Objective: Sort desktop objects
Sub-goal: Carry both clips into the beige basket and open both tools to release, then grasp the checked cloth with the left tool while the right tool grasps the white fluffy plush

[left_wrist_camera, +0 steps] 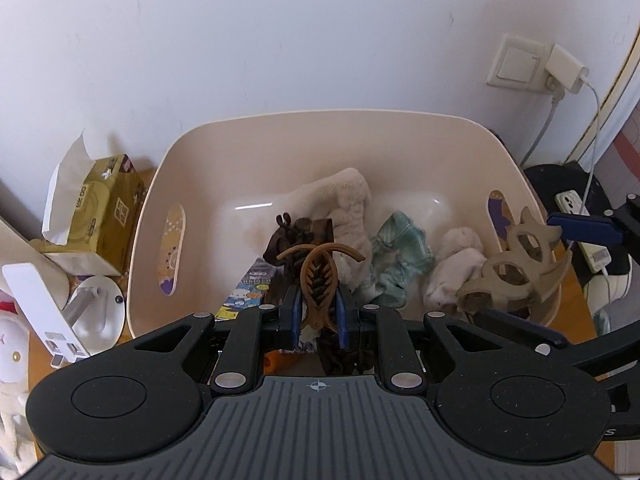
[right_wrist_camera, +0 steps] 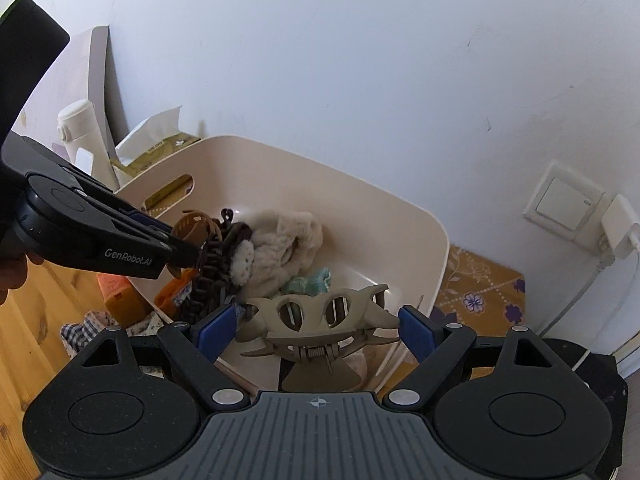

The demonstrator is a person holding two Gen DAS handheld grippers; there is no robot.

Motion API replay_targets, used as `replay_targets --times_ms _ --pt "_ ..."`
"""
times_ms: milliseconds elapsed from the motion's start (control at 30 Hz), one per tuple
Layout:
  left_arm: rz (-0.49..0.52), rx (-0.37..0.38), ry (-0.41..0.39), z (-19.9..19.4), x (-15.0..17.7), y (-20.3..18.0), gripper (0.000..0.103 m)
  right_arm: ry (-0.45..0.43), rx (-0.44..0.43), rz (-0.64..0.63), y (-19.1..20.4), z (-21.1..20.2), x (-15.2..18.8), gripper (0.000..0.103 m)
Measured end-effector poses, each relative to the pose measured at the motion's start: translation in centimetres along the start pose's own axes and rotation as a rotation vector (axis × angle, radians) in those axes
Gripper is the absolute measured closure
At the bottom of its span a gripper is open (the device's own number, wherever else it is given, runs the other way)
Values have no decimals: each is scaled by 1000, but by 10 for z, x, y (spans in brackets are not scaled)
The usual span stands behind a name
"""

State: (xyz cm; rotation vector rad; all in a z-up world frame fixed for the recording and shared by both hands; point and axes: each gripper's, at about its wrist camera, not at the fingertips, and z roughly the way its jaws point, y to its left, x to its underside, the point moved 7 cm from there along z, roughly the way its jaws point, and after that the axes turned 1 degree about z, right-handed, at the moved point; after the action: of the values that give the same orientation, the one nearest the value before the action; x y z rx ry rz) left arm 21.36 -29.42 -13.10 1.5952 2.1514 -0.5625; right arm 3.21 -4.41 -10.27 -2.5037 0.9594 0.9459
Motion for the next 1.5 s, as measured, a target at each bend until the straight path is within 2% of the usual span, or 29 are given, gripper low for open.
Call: replay_targets --times_ms 233,267,333,367,400,467,700,900,1167,1500 --pt "13 10 -12 -7 -1 -4 86 19 -6 -6 0 3 3 16" --pt "15 5 -9 -7 0 -4 82 20 -6 -7 0 3 3 16" --pt "9 -2 -1 -7 0 -4 63 18 -5 -2 0 2 3 12" --pt "-1 -8 -5 -9 0 -3 49 17 0 3 0 2 3 12" --pt "-9 -13 -14 -12 0 -2 41 13 3 8 -1 0 2 12" --pt "-24 -14 -32 -18 -1 1 38 6 2 18 -1 -3 2 10" --pt "-78 -20 -70 -40 5 20 29 -23 32 41 -5 -19 3 0" --pt "-105 -36 -82 -57 27 44 26 -19 49 68 -7 -32 16 0" --pt "-140 -40 5 -51 71 68 25 45 39 65 -1 -38 48 0" --pt "-111 -30 143 -19 109 64 25 101 39 -8 12 -31 83 0"
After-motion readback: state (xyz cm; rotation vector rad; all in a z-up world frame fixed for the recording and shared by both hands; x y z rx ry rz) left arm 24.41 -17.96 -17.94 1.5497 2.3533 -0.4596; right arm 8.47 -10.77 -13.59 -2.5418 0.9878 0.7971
